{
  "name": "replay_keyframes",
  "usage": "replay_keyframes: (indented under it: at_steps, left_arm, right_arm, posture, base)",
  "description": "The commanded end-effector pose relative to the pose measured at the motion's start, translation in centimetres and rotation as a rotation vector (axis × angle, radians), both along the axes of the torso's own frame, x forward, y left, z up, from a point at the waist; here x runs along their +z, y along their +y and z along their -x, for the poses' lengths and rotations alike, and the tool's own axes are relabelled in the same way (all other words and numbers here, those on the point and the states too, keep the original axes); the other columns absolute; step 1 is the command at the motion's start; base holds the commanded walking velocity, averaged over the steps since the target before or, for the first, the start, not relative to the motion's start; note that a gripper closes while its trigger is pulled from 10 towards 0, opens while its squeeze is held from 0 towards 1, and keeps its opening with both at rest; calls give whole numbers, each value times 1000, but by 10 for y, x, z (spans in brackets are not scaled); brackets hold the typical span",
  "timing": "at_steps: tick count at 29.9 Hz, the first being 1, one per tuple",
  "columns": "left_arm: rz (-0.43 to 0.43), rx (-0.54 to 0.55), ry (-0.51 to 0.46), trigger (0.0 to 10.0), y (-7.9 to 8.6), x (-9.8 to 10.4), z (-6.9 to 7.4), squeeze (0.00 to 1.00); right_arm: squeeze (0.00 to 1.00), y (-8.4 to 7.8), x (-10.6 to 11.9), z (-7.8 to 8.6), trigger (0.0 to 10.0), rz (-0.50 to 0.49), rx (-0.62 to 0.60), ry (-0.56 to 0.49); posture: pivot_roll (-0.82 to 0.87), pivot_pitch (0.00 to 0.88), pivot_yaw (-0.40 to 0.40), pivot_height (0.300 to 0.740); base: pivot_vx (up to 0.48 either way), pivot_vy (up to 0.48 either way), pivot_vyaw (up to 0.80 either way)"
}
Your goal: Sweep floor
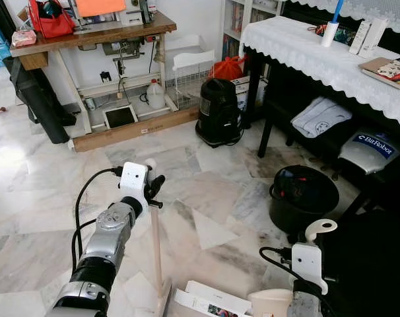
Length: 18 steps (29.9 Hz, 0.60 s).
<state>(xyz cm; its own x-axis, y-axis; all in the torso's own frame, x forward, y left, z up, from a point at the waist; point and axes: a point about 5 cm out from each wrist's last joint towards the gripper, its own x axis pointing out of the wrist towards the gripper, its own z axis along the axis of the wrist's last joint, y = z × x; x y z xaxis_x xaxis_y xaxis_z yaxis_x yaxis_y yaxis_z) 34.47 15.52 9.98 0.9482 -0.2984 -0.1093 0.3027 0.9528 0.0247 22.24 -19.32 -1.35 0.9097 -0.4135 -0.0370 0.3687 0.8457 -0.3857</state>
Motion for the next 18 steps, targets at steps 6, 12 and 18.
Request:
replay_keyframes:
  at_steps: [6, 12, 18]
  left_arm:
    - [-13, -38, 13, 10000, -3, 3, -3, 0]
    - [54, -70, 37, 10000, -10, 1, 0, 0]
    - [249, -121, 76, 10000, -23, 5, 2, 0]
  right_arm:
    - [0, -2, -16, 15, 10000, -7, -11, 105]
    - [0, -4, -15, 15, 10000, -5, -12, 99]
    - [0, -10, -15, 18, 10000, 3, -15, 98]
  posture:
    - [112, 68, 36, 740]
    - [107, 73, 31, 740]
    - [100, 79, 20, 740]
  base:
    - [0, 0, 0]
    - [0, 0, 0]
    - [0, 0, 0]
